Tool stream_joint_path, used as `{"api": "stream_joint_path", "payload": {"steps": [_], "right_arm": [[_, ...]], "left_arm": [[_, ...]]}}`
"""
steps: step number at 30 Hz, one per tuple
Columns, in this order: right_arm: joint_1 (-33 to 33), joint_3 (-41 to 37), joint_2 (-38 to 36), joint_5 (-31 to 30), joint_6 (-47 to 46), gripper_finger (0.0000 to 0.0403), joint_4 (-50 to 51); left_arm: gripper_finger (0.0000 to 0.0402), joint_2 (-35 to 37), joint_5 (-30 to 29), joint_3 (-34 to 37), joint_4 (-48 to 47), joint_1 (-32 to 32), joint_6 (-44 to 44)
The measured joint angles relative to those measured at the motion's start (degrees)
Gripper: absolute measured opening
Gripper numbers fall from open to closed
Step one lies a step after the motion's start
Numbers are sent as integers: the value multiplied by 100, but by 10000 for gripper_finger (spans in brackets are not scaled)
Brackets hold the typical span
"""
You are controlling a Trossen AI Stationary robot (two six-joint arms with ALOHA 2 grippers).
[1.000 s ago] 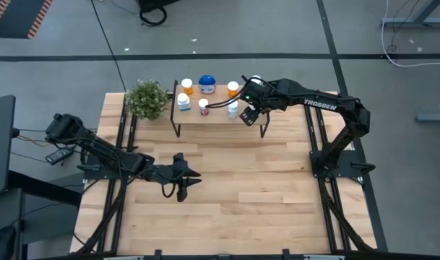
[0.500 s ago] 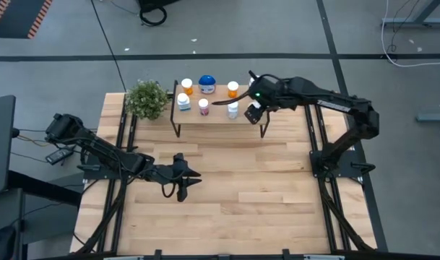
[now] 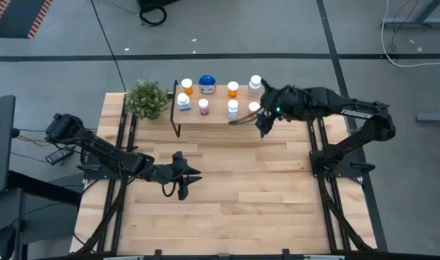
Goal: Pick and place medicine bottles onto shelf by color
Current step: Return to Home Position
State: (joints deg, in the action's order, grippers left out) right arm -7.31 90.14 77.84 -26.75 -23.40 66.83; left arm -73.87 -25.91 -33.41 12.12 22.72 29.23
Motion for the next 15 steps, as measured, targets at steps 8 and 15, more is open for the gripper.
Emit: {"api": "stream_joint_path", "payload": {"steps": [8,15], "right_arm": [[656,-517,-29,-307,-176,317,6],[952,-384,-337,-584,-252,317,-91]], "left_arm": [[107,0,0,0,1,0,9],[107,0,-1,0,1,0,11]]}}
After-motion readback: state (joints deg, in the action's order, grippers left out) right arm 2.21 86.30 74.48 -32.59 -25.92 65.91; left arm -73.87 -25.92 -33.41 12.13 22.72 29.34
